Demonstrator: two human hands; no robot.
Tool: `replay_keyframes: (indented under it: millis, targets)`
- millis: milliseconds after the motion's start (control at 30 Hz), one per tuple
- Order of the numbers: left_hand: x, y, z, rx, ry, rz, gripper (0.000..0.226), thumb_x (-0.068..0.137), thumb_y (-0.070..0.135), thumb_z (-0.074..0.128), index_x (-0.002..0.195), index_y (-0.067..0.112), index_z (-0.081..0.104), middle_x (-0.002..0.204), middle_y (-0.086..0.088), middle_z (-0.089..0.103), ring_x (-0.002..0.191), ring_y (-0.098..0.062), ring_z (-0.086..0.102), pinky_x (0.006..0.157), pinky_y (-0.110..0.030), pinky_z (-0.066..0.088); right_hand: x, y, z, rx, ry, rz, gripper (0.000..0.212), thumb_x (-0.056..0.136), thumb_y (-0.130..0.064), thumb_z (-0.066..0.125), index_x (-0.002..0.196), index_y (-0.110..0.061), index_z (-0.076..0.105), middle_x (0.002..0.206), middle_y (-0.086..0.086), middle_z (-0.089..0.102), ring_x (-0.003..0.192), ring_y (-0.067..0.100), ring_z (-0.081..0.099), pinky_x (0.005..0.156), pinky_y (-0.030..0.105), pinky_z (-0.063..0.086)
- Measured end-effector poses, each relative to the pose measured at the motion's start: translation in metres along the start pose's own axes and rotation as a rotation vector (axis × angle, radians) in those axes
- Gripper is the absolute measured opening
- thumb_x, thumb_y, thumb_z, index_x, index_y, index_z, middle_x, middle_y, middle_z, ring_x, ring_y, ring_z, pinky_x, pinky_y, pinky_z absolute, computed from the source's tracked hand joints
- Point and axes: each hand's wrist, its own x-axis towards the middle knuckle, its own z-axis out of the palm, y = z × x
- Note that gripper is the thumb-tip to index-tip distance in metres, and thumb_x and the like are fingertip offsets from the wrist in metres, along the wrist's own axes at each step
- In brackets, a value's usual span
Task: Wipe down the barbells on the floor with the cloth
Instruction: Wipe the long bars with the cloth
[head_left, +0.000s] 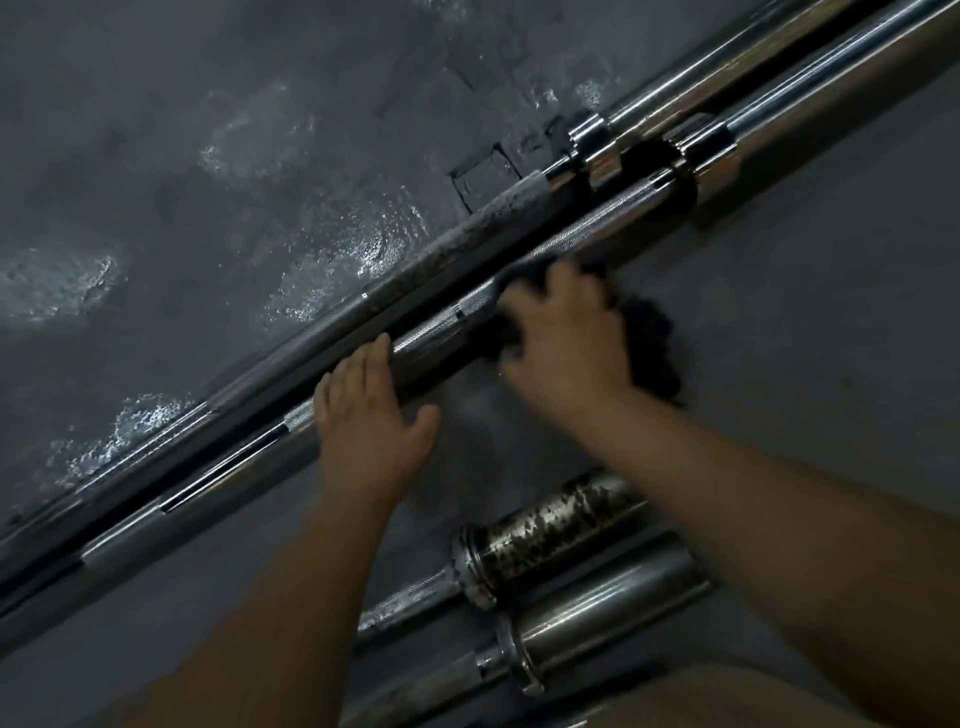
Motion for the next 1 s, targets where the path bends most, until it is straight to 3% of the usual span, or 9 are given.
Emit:
replay_keyframes:
  millis: [100,233,367,533,600,667,767,933,1000]
  targets:
    - [-0.007,0.003,-0.009,-0.153,0.006,-0.046,0.08,0.071,0.05,0.041,0.143,0.015,0.044,0.139,-0.005,0.051,0.128,-0.026,0.044,0.112,-0.047,0.031,-0.021,-0.008,-0.011,0.168,-0.151,-0.292,0.031,0.077,-0.038,0.063,0.107,-0.03,0.061,0.113,0.001,0.047,0.108,0.027,0.051,0.081,0.041,0.051]
    - [-0.023,0.01,-0.014,-0.307,0.048,-0.069,0.06,0.072,0.043,0.044,0.127,0.022,0.056,0.119,0.001,0.058,0.112,-0.02,0.051,0.098,-0.039,0.043,-0.005,0.05,-0.054,0.398,0.206,0.09,0.044,0.072,-0.041,0.056,0.112,-0.026,0.059,0.117,0.01,0.049,0.108,0.033,0.053,0.091,0.045,0.05]
    - [-0.026,0.017,-0.009,-0.225,0.047,-0.097,0.049,0.076,0.044,0.045,0.117,0.021,0.06,0.107,-0.001,0.057,0.102,-0.024,0.052,0.09,-0.042,0.044,-0.052,0.056,-0.022,-0.348,-0.2,-0.007,0.062,0.065,-0.053,0.074,0.118,-0.027,0.054,0.123,0.016,0.045,0.12,0.043,0.042,0.08,0.052,0.047]
    - [-0.053,0.025,0.011,-0.142,-0.094,-0.027,0.067,0.085,0.059,0.035,0.144,0.027,0.037,0.138,0.0,0.046,0.129,-0.024,0.04,0.111,-0.049,0.026,-0.041,0.058,-0.049,-0.064,-0.396,-0.207,0.042,0.074,-0.028,0.07,0.109,-0.037,0.05,0.11,-0.001,0.052,0.102,0.026,0.055,0.074,0.037,0.05]
    - [-0.053,0.017,0.011,-0.146,-0.105,0.001,0.07,0.086,0.061,0.034,0.147,0.028,0.031,0.142,-0.001,0.044,0.132,-0.024,0.038,0.113,-0.051,0.024,-0.041,0.065,-0.074,0.191,-0.265,-0.194,0.038,0.068,-0.035,0.066,0.103,-0.038,0.052,0.102,-0.003,0.057,0.092,0.024,0.06,0.078,0.04,0.053]
    - [-0.048,0.01,0.012,-0.108,-0.133,0.032,0.07,0.086,0.062,0.037,0.147,0.03,0.03,0.142,-0.001,0.045,0.131,-0.023,0.039,0.112,-0.051,0.025,-0.023,0.081,-0.086,0.329,0.063,-0.026,0.039,0.07,-0.037,0.064,0.108,-0.036,0.056,0.108,0.004,0.06,0.098,0.029,0.06,0.085,0.041,0.052]
    - [-0.039,0.012,0.01,-0.075,-0.137,0.052,0.067,0.084,0.06,0.042,0.144,0.03,0.034,0.134,0.0,0.05,0.124,-0.022,0.042,0.107,-0.048,0.027,-0.007,0.066,-0.064,-0.006,0.178,0.179,0.046,0.076,-0.029,0.067,0.121,-0.029,0.059,0.122,0.015,0.051,0.115,0.04,0.048,0.09,0.046,0.049]
    - [-0.024,0.009,0.004,-0.132,-0.093,0.048,0.057,0.074,0.054,0.042,0.11,0.014,0.059,0.098,-0.01,0.061,0.091,-0.034,0.058,0.076,-0.04,0.036,-0.043,-0.024,-0.013,0.105,-0.17,-0.374,0.046,0.071,-0.026,0.073,0.116,-0.03,0.063,0.12,0.003,0.052,0.116,0.032,0.045,0.078,0.045,0.055]
    - [-0.024,0.01,0.001,-0.155,-0.086,0.011,0.055,0.07,0.049,0.043,0.109,0.014,0.059,0.096,-0.011,0.063,0.088,-0.035,0.06,0.076,-0.04,0.041,-0.029,-0.006,-0.031,0.171,-0.141,-0.387,0.046,0.071,-0.025,0.07,0.116,-0.031,0.065,0.118,0.003,0.055,0.111,0.032,0.052,0.084,0.044,0.054]
